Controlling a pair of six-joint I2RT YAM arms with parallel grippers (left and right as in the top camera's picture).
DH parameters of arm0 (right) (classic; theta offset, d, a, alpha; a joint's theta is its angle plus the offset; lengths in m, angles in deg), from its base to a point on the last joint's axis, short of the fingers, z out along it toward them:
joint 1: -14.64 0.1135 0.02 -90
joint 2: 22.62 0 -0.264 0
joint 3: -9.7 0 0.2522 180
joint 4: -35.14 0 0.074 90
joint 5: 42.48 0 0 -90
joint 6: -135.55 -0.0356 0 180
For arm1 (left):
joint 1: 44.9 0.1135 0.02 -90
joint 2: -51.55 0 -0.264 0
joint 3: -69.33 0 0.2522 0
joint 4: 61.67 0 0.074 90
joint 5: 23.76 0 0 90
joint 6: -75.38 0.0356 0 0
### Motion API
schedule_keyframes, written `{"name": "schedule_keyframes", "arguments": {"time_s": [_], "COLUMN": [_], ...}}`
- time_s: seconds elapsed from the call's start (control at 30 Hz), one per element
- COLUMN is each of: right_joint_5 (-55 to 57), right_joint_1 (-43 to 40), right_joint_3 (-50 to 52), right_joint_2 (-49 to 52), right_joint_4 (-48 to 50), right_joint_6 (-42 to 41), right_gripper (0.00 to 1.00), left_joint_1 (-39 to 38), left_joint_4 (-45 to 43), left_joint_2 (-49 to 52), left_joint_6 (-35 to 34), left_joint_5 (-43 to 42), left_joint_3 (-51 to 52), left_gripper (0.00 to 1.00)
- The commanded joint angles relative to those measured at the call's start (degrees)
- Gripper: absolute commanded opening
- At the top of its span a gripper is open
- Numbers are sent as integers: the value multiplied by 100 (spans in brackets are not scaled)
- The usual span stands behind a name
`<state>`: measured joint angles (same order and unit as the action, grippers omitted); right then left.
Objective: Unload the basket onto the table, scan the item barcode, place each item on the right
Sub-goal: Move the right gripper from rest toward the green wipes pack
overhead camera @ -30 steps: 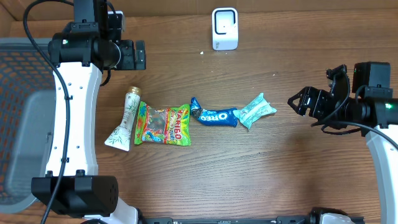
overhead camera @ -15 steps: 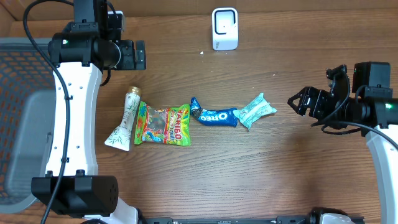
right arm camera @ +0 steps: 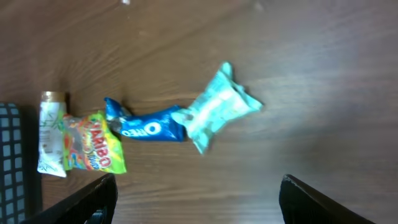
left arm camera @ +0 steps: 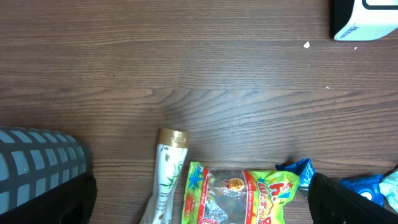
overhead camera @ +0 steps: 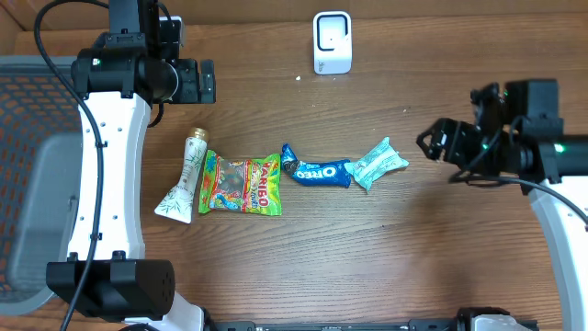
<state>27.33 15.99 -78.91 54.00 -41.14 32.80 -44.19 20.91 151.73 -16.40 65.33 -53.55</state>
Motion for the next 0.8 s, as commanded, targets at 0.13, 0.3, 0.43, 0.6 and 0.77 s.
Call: {"name": "schedule_keyframes", "arguments": {"time_s": [0.13,0.3,0.43,0.6,0.77], "right_joint_5": [326,372,369,369,372], "right_joint_1": [575,616,616,616,616], "right_joint_3": [-601,-601,-601,-601,-601], "right_joint_2": [103,120,120,125,125], "right_joint_4": [70,7,7,-17,-33], "right_joint_6": [-146,-133,-96,-92,-74], "right_gripper": [84,84,84,83,83], "left_joint_1": [-37,-37,-37,-37,-37], "left_joint_4": [-2,-2,-2,-2,-2], "left_joint_2": [-11,-11,-11,-11,-11], "left_joint_6": [-101,-101,-103,-103,-101], "left_joint_5": [-61,-59,-59,-59,-61], "left_joint_3": [22,22,22,22,22], "left_gripper": [99,100,100,100,100]}}
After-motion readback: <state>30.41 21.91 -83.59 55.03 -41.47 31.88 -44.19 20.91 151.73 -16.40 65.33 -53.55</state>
